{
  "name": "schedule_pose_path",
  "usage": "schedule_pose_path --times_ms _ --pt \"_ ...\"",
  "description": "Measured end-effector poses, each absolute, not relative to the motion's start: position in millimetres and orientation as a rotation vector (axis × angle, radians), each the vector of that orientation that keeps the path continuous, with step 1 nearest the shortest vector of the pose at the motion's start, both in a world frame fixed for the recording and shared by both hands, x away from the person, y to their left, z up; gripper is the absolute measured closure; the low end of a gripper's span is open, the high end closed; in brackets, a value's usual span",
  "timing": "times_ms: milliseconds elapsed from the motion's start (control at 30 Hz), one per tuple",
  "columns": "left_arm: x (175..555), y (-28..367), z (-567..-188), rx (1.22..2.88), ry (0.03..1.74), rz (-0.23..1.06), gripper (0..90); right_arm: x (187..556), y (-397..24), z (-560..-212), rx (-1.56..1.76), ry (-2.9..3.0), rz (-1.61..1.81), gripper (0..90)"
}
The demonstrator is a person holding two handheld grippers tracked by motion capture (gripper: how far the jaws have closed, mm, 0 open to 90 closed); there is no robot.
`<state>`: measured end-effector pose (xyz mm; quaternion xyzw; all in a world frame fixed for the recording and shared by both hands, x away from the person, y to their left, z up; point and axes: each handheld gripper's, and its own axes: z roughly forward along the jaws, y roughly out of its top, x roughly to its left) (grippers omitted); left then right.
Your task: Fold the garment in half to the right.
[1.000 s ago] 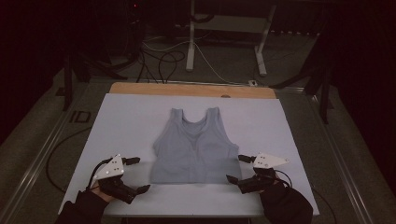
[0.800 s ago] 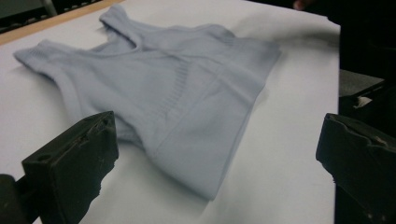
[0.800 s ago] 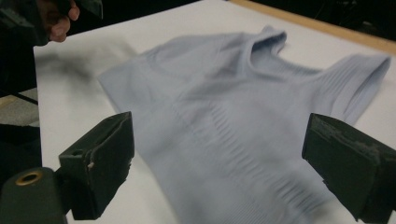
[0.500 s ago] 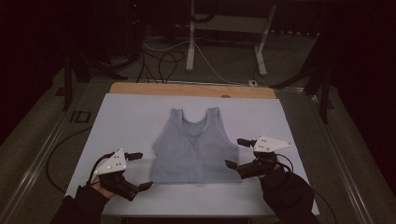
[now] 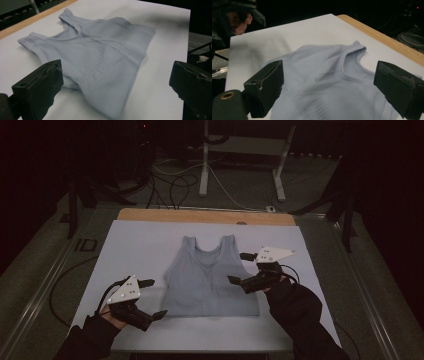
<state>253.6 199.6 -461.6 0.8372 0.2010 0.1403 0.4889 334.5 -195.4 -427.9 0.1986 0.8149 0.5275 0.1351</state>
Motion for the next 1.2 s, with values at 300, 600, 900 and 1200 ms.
schedule_pose_path --times_ms 300,600,900,1200 --pt "252.1 191.3 -460.1 2.059 0.497 0.346 0.2 358.4 -168.4 -422.1 0.531 2.396 1.547 9.4" --pt "249.0 178.6 -461.5 2.101 0.499 0.339 0.2 379.8 -144.9 -419.3 0.517 2.416 1.556 9.4" --pt "246.5 171.6 -464.9 2.119 0.495 0.352 0.2 403.3 -120.2 -423.1 0.532 2.436 1.545 9.4" --pt "248.7 173.6 -467.5 2.140 0.497 0.351 0.2 423.9 -93.2 -428.7 0.511 2.473 1.524 9.4"
